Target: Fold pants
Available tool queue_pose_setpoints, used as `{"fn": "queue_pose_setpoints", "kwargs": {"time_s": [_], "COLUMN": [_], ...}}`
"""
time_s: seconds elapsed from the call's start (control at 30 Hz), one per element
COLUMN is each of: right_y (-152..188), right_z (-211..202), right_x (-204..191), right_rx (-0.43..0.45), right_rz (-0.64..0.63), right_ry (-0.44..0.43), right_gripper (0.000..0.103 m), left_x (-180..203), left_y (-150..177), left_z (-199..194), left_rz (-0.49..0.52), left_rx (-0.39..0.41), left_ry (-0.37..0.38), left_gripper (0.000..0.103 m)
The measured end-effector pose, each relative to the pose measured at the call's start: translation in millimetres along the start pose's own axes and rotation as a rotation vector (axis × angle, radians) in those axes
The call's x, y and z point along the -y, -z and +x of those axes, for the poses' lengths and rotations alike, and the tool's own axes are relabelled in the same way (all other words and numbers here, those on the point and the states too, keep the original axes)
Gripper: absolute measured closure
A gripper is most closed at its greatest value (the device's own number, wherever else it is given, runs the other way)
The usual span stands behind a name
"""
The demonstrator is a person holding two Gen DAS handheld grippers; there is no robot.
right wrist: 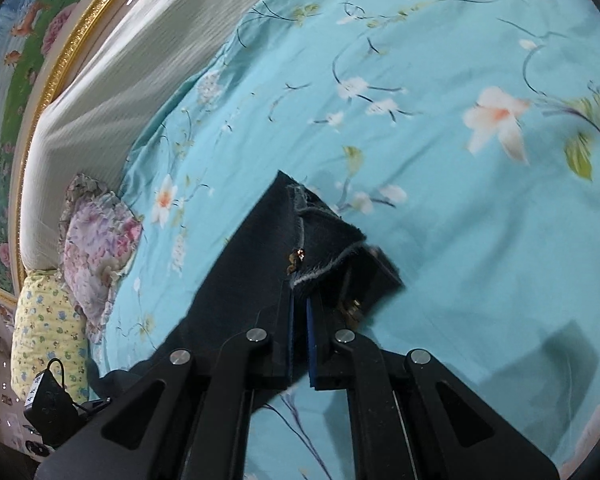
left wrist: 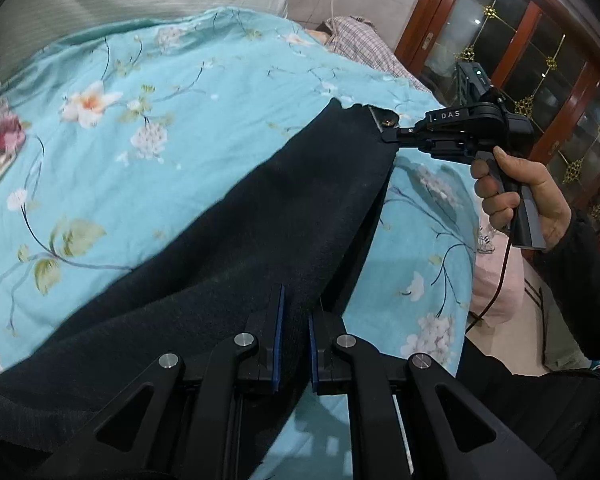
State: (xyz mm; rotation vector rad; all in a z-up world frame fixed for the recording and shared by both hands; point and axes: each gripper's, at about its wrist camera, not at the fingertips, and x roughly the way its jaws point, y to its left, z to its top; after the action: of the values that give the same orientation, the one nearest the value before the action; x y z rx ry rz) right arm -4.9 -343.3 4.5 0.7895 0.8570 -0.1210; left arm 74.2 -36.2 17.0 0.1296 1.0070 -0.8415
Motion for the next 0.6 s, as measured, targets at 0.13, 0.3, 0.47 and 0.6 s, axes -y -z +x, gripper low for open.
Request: {"fn": "queue_pose_setpoints", "kwargs": {"time_s": [0.13, 0.3, 0.47, 0.6], "right_y": [8.4, 14.0, 17.3, 23.4], "right_z": [1.3, 5.9, -14.7, -44.6], "right_x": [1.8, -1.2, -7.1, -17.7], "right_rx": [0.01, 0.01, 0.056, 0.171], "right_rz": [-0.019, -0.066, -0.065, -0.098], "right_ry": [0.05, 0.124, 0.142, 0.13], "right_gripper": [0.097, 0.091, 0.046, 0.041], "left_x": [1.8, 5.4, 2.1, -3.3], "left_y": [7.5, 18.2, 25.9, 37.6], "left_z": [10.5, 21.1, 10.8, -14.0], "left_rz": [-0.014, -0.026, -0.084, -0.167], "left_rx": [-0.025, -0.053, -0.02, 0.054], "left_ry": [0.009, 0.016, -0.004, -0.024], "left_gripper": [0.093, 0.065, 0.047, 0.044]}}
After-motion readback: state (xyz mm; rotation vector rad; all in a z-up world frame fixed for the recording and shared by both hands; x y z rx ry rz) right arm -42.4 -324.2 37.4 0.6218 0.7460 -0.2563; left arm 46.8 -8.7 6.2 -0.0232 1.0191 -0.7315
